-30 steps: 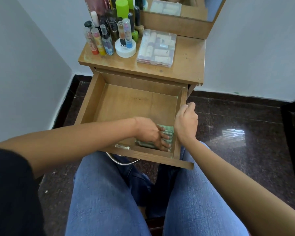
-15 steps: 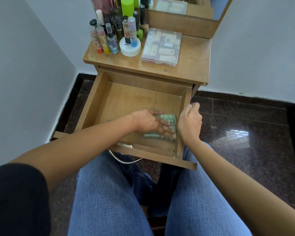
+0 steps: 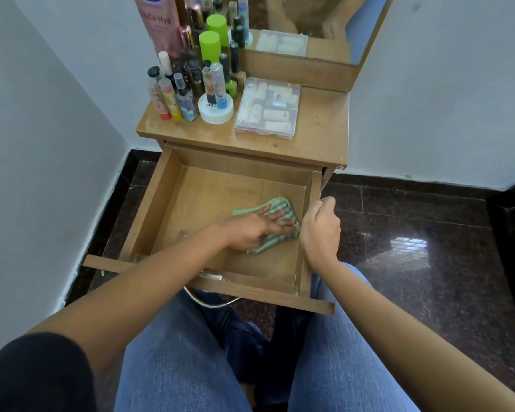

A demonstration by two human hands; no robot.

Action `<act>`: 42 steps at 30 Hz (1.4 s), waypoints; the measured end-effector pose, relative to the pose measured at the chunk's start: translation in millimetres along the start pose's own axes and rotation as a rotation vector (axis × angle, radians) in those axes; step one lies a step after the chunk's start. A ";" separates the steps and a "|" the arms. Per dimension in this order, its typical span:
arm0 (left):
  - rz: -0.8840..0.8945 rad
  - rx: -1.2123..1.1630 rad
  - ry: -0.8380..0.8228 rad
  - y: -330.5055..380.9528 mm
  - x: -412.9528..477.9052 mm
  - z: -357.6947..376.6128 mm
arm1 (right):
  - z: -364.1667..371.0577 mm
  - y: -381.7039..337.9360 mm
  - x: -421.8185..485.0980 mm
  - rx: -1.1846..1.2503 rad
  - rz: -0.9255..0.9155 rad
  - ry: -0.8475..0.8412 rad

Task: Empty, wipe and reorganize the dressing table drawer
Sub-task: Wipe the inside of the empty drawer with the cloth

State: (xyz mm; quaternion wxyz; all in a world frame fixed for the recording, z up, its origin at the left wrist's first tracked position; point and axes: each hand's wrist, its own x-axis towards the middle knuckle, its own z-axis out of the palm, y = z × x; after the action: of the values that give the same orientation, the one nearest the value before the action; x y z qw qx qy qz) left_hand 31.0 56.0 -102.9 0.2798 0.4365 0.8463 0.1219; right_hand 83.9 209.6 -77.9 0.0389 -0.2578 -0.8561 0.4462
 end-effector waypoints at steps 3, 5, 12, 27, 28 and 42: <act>0.052 -0.062 -0.029 0.9 -3.9 -3.3 | 0.1 0.0 -0.2 0.005 -0.007 -0.001; -0.007 0.020 -0.027 2.4 1.9 -10.1 | 0.1 0.7 0.1 0.005 -0.013 0.001; -0.287 0.240 0.049 15.4 29.5 -27.2 | 0.8 1.0 0.2 0.006 -0.015 0.002; -0.495 0.060 0.231 41.7 48.0 -21.3 | -1.1 -2.6 -2.9 0.005 -0.002 0.006; -0.428 0.087 0.227 33.8 41.6 -20.5 | -1.0 -2.4 -2.5 0.008 -0.001 0.005; -0.406 0.212 0.260 27.5 52.4 -0.6 | 1.7 2.7 0.1 0.007 -0.014 0.014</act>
State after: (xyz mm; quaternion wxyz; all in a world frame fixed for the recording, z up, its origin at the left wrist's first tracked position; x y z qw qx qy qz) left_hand 24.9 114.5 -109.3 0.1401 0.2655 0.9534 0.0291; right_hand 84.5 209.7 -81.0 0.0489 -0.2545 -0.8560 0.4473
